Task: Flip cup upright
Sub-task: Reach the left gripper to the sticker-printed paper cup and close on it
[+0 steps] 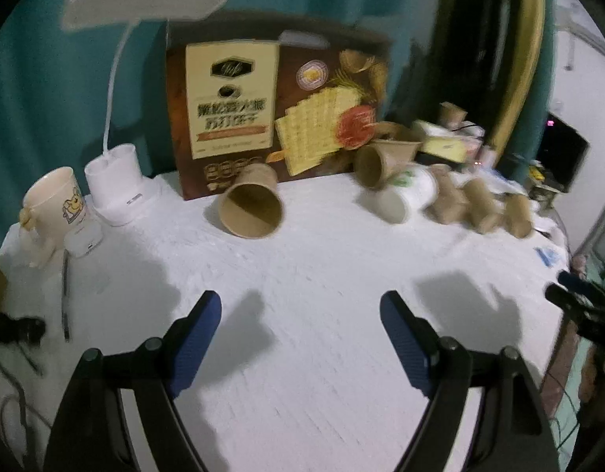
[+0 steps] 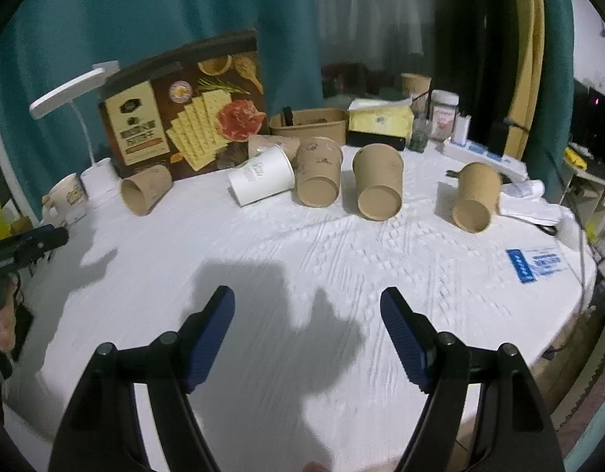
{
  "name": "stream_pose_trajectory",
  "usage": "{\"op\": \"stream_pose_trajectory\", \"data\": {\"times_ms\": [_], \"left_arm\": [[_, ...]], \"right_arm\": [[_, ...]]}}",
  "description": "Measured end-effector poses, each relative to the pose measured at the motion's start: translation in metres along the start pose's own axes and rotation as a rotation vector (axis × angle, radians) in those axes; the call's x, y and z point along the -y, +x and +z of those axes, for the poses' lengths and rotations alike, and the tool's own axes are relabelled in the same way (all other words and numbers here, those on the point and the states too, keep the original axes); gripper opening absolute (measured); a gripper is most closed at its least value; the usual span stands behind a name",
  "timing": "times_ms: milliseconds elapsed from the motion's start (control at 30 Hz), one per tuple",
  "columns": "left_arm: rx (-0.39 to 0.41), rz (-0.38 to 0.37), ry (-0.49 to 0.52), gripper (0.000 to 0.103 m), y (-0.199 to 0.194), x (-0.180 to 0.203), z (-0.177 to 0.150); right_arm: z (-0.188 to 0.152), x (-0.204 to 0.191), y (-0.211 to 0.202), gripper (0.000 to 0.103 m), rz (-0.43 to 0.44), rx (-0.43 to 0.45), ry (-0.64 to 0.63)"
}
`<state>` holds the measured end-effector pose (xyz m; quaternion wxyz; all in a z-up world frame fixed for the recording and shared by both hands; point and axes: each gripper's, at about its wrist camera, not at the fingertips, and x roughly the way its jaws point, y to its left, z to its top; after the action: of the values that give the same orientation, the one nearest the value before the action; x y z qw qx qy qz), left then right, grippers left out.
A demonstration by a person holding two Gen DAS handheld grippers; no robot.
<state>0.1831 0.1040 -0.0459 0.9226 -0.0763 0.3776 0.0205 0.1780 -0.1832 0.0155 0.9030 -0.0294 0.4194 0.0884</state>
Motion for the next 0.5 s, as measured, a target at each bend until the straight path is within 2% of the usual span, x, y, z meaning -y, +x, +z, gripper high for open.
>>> {"op": "stream_pose_trajectory", "data": {"times_ms": [133, 200, 433, 500], "left_arm": [[-0.009, 0.051, 0.016, 0.083, 0.049, -0.019, 0.041], [-0.046, 0.068, 0.002, 0.083, 0.074, -0.027, 0.057], [-0.162, 0.028, -0.031, 0.083, 0.153, -0.043, 0.096], [-0.158, 0.041, 0.007, 0.083, 0.163, -0.040, 0.100]], "right_arm": [[0.015, 0.010, 0.034, 0.074, 0.011, -0.050, 0.027], [0.018, 0.016, 0.050, 0.074, 0.010, -0.082, 0.052], [0.020, 0.035, 0.079, 0.074, 0.009, -0.135, 0.095], [0.020, 0.040, 0.084, 0.074, -0.002, -0.139, 0.103]]}}
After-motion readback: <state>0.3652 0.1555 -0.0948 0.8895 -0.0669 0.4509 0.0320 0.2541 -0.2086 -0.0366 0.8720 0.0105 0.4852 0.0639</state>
